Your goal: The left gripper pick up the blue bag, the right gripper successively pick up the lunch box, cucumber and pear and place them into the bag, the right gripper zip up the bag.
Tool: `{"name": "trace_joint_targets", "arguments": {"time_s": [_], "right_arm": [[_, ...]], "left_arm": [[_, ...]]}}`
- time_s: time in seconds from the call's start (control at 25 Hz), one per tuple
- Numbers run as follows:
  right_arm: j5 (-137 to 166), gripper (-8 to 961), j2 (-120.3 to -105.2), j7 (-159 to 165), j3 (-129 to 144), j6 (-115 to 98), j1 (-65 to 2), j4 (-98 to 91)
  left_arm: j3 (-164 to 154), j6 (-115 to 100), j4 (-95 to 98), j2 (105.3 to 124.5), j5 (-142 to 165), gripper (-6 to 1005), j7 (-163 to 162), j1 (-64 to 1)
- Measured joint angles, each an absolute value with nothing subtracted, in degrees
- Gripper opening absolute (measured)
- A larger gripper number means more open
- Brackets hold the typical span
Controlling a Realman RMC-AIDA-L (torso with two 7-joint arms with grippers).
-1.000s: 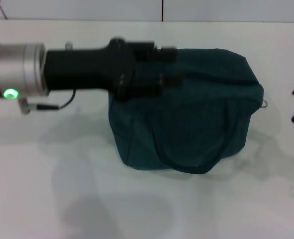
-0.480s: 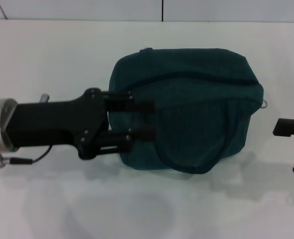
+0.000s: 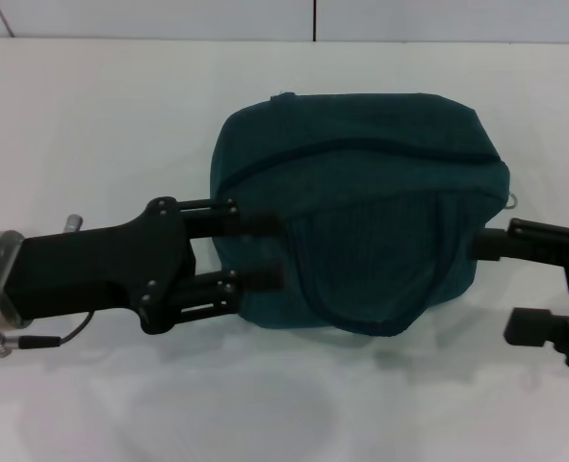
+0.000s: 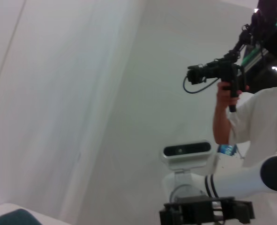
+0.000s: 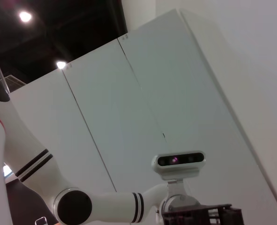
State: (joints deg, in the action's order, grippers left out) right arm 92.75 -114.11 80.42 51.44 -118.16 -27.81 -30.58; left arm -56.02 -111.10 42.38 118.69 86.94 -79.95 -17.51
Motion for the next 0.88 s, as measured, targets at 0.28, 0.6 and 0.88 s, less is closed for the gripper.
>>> {"name": "trace_joint_targets", "arguments": {"time_s": [0.28,0.6,0.88], "right_arm": [[93.30,859,-115.17,80.39,51.57,-116.96,-29.28,-30.44],[93.30,859,-115.22,80.22,51.98,-116.40,-29.75,-30.24],[93.29,859,-115.31,80.16,52.04,-116.36,-29.80,-29.96]], "left_arm": [[-54.52,-110.99,42.11,118.50,87.27,545,-79.09,-16.37],[-54.21,-110.99,42.06,118.47,87.31,545,-78.97,-16.11],[-54.23,-111.00,42.01,118.47,87.36,545,-78.94,-16.23]]}}
